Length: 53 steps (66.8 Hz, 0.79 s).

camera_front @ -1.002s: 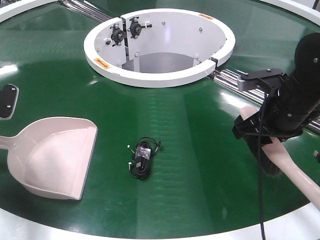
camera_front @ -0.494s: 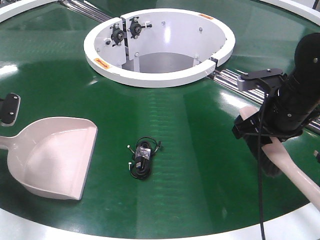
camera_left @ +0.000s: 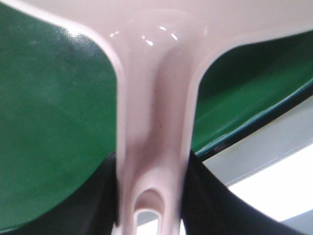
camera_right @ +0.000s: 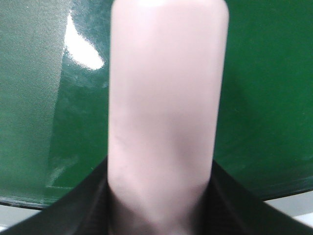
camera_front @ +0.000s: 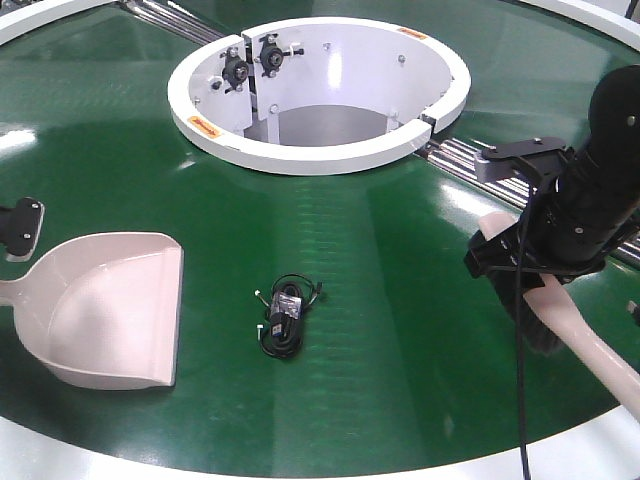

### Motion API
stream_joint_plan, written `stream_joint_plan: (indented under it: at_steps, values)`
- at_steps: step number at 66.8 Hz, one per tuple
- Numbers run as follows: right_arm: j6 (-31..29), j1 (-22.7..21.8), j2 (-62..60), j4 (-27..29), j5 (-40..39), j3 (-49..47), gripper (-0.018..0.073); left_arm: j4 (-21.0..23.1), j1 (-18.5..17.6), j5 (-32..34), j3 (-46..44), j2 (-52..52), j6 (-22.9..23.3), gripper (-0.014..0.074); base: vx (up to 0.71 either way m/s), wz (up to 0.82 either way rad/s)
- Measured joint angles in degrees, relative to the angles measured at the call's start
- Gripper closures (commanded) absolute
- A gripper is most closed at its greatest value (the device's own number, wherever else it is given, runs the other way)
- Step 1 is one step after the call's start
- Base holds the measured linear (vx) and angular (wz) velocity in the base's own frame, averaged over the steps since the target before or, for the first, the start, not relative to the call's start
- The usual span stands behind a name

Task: Clean and inspect green conveyor with broom and dustpan
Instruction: 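Reach the left gripper to the pink dustpan handle and grasp it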

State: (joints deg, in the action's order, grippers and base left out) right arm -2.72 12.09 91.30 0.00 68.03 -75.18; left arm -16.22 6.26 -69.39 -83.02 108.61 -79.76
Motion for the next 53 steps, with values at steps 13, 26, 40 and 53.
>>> stream_joint_plan:
  at_steps: [13, 26, 40, 53]
  values:
    - [0.0, 0.0, 0.0, 0.0, 0.0, 0.0, 0.0563, -0.5, -1.7, -0.4, 0.0, -0.7, 0.9, 0.0604, 0.00, 0.00]
    - [0.0, 0.0, 0.0, 0.0, 0.0, 0.0, 0.0563, -1.3, -4.5, -0.5, 0.0, -2.4, 2.0, 0.0604, 0.00, 0.00]
    - [0.0, 0.0, 0.0, 0.0, 0.0, 0.0, 0.0563, -2.8, -7.6, -0.5, 0.0, -4.1, 4.1, 0.0604, 0.00, 0.00]
    - [0.0, 0.0, 0.0, 0.0, 0.0, 0.0, 0.0563, -2.6, -10.8, -0.7, 0.0, -4.6, 7.9, 0.0604, 0.00, 0.00]
